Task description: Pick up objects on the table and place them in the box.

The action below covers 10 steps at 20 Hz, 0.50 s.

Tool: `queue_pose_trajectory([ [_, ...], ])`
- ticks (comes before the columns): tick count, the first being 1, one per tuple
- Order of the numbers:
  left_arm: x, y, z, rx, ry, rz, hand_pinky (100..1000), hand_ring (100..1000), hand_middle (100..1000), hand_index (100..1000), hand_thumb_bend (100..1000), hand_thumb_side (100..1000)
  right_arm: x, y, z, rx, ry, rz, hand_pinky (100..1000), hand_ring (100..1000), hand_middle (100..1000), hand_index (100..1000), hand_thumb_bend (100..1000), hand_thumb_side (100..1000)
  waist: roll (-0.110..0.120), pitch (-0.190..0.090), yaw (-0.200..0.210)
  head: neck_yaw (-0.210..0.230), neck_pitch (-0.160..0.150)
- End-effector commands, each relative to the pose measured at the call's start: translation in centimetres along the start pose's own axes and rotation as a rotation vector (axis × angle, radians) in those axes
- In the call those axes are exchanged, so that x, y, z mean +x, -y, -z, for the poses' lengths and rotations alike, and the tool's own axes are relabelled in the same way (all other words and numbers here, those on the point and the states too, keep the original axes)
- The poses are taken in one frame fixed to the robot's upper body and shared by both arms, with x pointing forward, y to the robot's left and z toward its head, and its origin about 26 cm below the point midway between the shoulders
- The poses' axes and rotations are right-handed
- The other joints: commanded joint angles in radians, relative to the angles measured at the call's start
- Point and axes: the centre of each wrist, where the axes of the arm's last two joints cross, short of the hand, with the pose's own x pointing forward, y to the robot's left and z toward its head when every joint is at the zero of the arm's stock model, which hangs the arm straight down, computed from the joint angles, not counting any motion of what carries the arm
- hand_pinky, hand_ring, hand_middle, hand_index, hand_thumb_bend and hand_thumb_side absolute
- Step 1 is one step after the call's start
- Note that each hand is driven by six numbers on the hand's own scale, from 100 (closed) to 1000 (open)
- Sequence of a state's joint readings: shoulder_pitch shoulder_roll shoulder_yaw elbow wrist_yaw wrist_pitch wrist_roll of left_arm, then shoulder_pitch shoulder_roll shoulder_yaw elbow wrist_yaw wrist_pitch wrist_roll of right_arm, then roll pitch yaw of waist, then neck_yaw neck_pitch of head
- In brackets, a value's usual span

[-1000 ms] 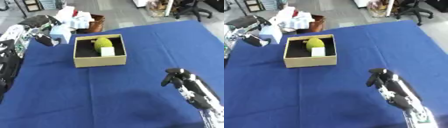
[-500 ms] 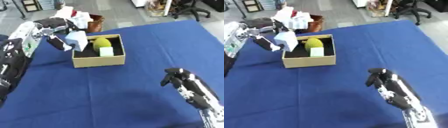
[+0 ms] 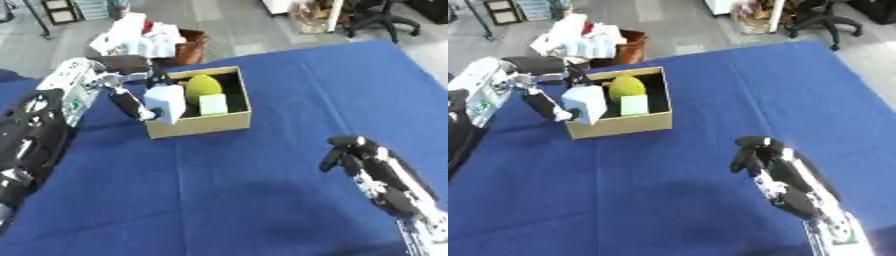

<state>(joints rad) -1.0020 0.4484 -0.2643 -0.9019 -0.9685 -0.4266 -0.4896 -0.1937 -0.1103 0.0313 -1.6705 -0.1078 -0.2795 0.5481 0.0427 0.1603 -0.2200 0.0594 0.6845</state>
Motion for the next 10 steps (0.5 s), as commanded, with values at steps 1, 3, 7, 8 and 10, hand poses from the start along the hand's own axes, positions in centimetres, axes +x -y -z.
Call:
queue_pose_trajectory([
  [1,-0.01,-0.76,-0.11,0.049,-0.047,0.027,753,641,606,791,116,318,0.44,0.43,0.25,0.007,0.014,-0.019,578,587,543,779,100,454,-0.016,-0.015,0.000,-0.004,-0.006],
  [3,-0.15,-0.84,-0.15,0.087,-0.095,0.025,748,635,603,789,100,313,0.44,0.42,0.24,0.008,0.013,-0.019,578,587,543,779,100,454,-0.015,-0.015,0.000,-0.005,-0.006],
  [7,-0.08,-0.78,0.07,0.137,-0.177,0.032,739,628,597,783,101,318,0.44,0.41,0.24,0.009,0.013,-0.019,578,587,543,780,100,454,-0.015,-0.015,0.000,-0.006,-0.006],
  [8,-0.02,-0.70,0.16,0.139,-0.187,0.037,738,629,599,784,104,322,0.44,0.42,0.24,0.009,0.013,-0.019,578,587,543,780,100,454,-0.015,-0.015,-0.001,-0.006,-0.006],
  [10,0.07,-0.46,0.35,0.130,-0.197,0.044,740,631,600,784,113,325,0.46,0.41,0.26,0.009,0.014,-0.019,579,587,543,780,100,454,-0.015,-0.016,-0.001,-0.007,-0.006],
])
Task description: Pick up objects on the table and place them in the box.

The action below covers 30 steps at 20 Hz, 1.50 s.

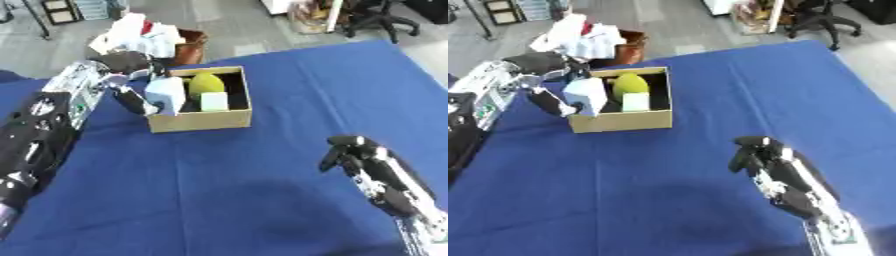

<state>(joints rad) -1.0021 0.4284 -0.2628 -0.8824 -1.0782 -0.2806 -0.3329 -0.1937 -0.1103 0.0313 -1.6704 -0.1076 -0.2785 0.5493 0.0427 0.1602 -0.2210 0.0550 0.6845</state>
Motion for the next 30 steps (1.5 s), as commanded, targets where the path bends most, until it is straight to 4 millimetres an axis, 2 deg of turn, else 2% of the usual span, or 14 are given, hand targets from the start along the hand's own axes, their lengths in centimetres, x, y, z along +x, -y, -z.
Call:
queue_pose_trajectory([
  [1,-0.3,-0.9,0.0,0.015,-0.032,0.030,744,640,611,793,138,337,0.5,0.4,0.3,0.008,0.015,-0.020,579,587,543,780,100,454,-0.014,-0.016,-0.001,-0.003,-0.006],
  [6,-0.3,0.0,0.2,-0.094,-0.007,0.061,777,703,719,866,303,405,0.5,0.4,0.3,0.008,0.016,-0.019,579,587,543,780,100,454,-0.014,-0.017,-0.002,-0.005,-0.007],
  [8,-0.4,0.0,0.1,-0.125,0.008,0.068,797,738,787,911,322,546,0.5,0.4,0.3,0.007,0.016,-0.019,579,587,543,780,100,454,-0.014,-0.017,-0.001,-0.006,-0.007],
  [9,-0.5,-0.3,0.0,-0.126,0.013,0.072,812,758,821,929,347,680,0.5,0.4,0.3,0.006,0.015,-0.019,579,587,543,780,100,454,-0.014,-0.017,-0.001,-0.007,-0.007],
  [11,-0.7,-1.0,-0.3,-0.115,0.019,0.080,830,779,853,938,382,773,0.5,0.4,0.2,0.007,0.014,-0.019,579,587,543,780,100,454,-0.014,-0.017,0.001,-0.008,-0.006],
  [15,-1.3,-2.6,-1.2,-0.085,0.022,0.092,861,813,911,958,457,868,0.4,0.4,0.1,0.006,0.010,-0.020,579,587,543,780,100,454,-0.013,-0.019,0.004,-0.008,-0.005],
  [18,-1.8,-3.5,-2.1,-0.068,0.025,0.089,863,815,916,959,429,835,0.4,0.4,0.0,0.006,0.006,-0.020,579,587,543,780,100,454,-0.012,-0.022,0.007,-0.009,-0.004],
  [19,-2.0,-3.7,-2.4,-0.058,0.028,0.080,849,799,886,949,332,727,0.4,0.4,0.0,0.006,0.006,-0.020,579,587,543,780,100,454,-0.012,-0.022,0.008,-0.009,-0.004],
  [20,-2.2,-3.9,-2.8,-0.038,0.036,0.061,845,793,874,944,304,688,0.4,0.4,0.0,0.006,0.006,-0.021,579,587,543,780,100,454,-0.012,-0.023,0.009,-0.010,-0.004],
  [21,-2.4,-4.1,-3.3,-0.017,0.045,0.040,832,777,843,932,226,583,0.4,0.4,0.0,0.005,0.005,-0.021,579,587,543,780,100,454,-0.012,-0.023,0.009,-0.009,-0.004],
  [23,-2.8,-4.7,-4.7,0.054,0.063,-0.019,813,754,804,908,100,471,0.3,0.5,-0.1,0.002,0.003,-0.022,579,588,543,780,100,455,-0.011,-0.024,0.012,-0.009,-0.002],
  [24,-2.9,-4.9,-5.5,0.097,0.072,-0.056,801,737,781,894,100,424,0.3,0.5,-0.1,0.001,0.002,-0.022,580,588,543,780,100,456,-0.010,-0.024,0.015,-0.008,-0.001],
  [26,-2.9,-5.1,-7.2,0.201,0.100,-0.160,778,699,735,870,100,381,0.3,0.6,-0.2,-0.001,0.000,-0.024,579,588,543,780,100,457,-0.009,-0.023,0.020,-0.006,-0.001],
  [30,-1.3,-4.2,-10.9,0.413,0.226,-0.411,758,669,689,853,100,411,0.4,0.6,-0.1,-0.004,0.004,-0.025,580,588,544,781,100,456,-0.010,-0.022,0.028,-0.006,0.000],
])
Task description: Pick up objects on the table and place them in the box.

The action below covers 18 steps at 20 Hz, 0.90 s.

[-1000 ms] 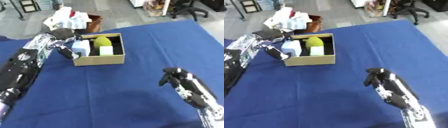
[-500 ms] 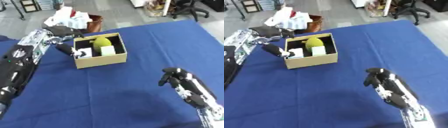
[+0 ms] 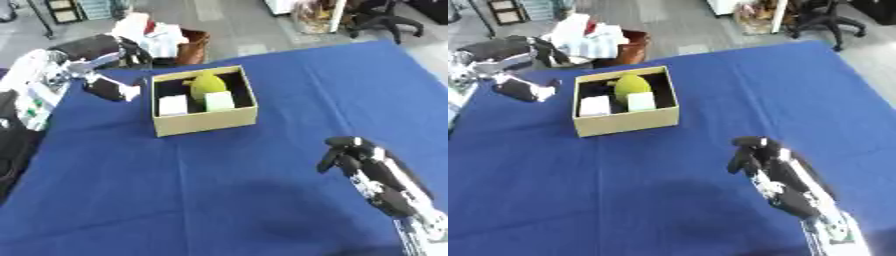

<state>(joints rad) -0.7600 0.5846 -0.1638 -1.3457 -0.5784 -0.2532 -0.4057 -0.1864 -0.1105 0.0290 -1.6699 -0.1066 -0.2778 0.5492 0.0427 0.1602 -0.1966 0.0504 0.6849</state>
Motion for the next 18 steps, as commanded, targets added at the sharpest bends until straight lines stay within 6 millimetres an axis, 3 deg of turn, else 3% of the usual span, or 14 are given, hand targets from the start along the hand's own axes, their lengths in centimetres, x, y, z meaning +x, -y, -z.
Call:
queue_pose_trajectory([
  [1,1.9,-2.3,-2.9,0.203,0.111,-0.145,751,665,684,851,100,418,0.5,0.7,0.2,-0.001,0.012,-0.027,580,588,543,781,100,456,-0.010,-0.022,0.006,0.000,-0.001],
  [5,3.4,0.3,-6.7,0.375,0.169,-0.423,728,652,665,836,100,461,0.5,0.7,0.0,-0.007,0.006,-0.029,580,588,544,781,100,459,-0.008,-0.024,0.018,0.004,0.005],
  [10,4.1,5.5,-10.5,0.529,0.065,-0.685,708,645,658,840,100,569,0.4,0.8,-0.5,-0.015,-0.009,-0.029,580,588,544,781,100,461,-0.005,-0.034,0.043,0.010,0.021],
  [14,5.2,9.4,-11.9,0.584,-0.017,-0.836,705,645,657,844,100,648,0.2,0.7,-0.9,-0.020,-0.020,-0.026,580,588,544,781,100,460,-0.007,-0.044,0.060,0.027,0.039],
  [18,5.8,11.5,-12.2,0.602,-0.064,-0.931,701,638,649,837,100,686,0.0,0.6,-1.1,-0.018,-0.028,-0.021,580,587,544,781,100,461,-0.010,-0.049,0.069,0.053,0.051],
])
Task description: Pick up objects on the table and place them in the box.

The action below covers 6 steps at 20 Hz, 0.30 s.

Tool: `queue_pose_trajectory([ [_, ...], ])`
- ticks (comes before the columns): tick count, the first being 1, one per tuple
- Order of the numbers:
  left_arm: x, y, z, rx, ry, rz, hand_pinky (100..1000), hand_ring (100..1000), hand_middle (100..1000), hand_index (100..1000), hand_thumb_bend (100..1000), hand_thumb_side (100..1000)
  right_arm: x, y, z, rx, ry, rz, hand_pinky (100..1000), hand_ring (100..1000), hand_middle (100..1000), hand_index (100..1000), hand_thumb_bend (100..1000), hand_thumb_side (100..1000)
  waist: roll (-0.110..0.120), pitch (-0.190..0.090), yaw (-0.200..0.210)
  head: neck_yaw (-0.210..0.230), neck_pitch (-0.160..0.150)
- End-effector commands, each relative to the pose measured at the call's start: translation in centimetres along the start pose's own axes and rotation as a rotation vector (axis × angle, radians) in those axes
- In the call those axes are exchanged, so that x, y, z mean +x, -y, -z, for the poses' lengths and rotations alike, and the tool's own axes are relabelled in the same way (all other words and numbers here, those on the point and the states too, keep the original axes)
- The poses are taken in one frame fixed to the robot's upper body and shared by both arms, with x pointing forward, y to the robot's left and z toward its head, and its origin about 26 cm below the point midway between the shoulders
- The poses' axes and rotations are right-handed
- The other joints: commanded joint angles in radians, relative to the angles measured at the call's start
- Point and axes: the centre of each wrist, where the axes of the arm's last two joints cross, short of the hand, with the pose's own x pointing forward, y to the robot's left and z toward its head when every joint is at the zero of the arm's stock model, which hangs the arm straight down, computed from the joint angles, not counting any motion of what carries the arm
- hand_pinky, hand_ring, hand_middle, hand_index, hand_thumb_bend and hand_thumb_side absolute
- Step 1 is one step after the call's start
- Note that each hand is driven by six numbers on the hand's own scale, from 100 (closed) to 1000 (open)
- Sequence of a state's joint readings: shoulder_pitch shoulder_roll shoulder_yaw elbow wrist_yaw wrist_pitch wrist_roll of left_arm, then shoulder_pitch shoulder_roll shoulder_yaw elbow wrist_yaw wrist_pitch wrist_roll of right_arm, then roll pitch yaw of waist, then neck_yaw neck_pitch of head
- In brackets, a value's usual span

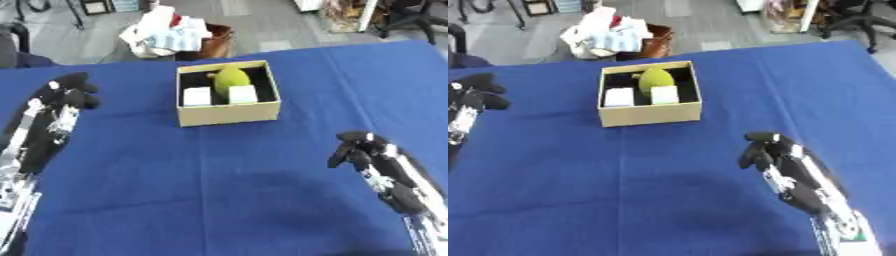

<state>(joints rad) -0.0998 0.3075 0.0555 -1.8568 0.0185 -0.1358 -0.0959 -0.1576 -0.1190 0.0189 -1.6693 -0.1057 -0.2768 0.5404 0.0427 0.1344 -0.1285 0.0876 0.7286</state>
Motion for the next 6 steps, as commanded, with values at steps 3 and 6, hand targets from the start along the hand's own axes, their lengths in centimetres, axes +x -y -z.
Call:
queue_pose_trajectory([
  [3,-0.2,1.0,-0.4,0.020,-0.016,-0.066,699,634,645,839,100,719,0.3,0.4,0.0,0.007,0.002,-0.020,579,587,544,781,100,462,-0.012,-0.024,0.000,0.024,0.020],
  [6,-0.5,1.6,-0.5,0.009,-0.030,-0.086,693,624,638,838,100,735,0.2,0.4,-0.1,0.008,-0.003,-0.018,579,587,544,781,100,463,-0.012,-0.022,0.001,0.034,0.031],
])
